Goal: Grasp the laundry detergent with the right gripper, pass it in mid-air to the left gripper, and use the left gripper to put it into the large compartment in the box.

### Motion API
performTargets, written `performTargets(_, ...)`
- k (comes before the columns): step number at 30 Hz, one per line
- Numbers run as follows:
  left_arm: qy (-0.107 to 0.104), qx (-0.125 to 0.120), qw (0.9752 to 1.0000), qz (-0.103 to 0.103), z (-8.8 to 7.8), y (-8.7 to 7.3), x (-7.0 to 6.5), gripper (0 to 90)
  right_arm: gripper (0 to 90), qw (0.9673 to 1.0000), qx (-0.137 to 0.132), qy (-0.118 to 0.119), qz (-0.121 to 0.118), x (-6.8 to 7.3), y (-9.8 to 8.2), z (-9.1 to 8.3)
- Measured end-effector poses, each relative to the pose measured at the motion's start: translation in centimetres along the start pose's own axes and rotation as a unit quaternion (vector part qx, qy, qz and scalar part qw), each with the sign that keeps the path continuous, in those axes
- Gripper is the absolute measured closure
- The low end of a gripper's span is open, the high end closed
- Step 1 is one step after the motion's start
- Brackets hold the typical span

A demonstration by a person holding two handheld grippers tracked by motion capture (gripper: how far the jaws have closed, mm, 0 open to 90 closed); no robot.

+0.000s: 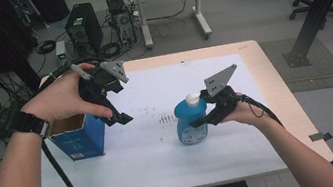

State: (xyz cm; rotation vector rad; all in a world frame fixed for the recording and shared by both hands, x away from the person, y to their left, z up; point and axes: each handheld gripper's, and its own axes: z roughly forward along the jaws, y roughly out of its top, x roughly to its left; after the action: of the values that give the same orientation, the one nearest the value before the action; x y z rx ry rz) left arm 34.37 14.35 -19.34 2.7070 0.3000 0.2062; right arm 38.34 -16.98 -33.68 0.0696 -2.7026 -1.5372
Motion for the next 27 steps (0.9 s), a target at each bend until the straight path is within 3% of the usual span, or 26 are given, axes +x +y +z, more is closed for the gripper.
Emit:
performTargets(8, 0.009, -0.002, 0.9999, 0.013, -1.0, 1.2, -0.5, 3.8, 41.8, 0.9998, 0.005, 0.003, -0.017, 0.2, 4.6, -1.1)
performTargets(16, 0.018, -0.005, 0.9997, 0.018, -2.0, 2.7, -1.0, 3.7, 41.9, 0.9992, 0.016, 0.008, -0.036, 0.6, 8.8, -0.8)
performTargets(27, 0.026, -0.005, 0.9994, 0.021, -2.9, 4.8, -1.6, 3.7, 41.9, 0.9987, 0.025, 0.015, -0.042, 0.8, 12.1, 0.5)
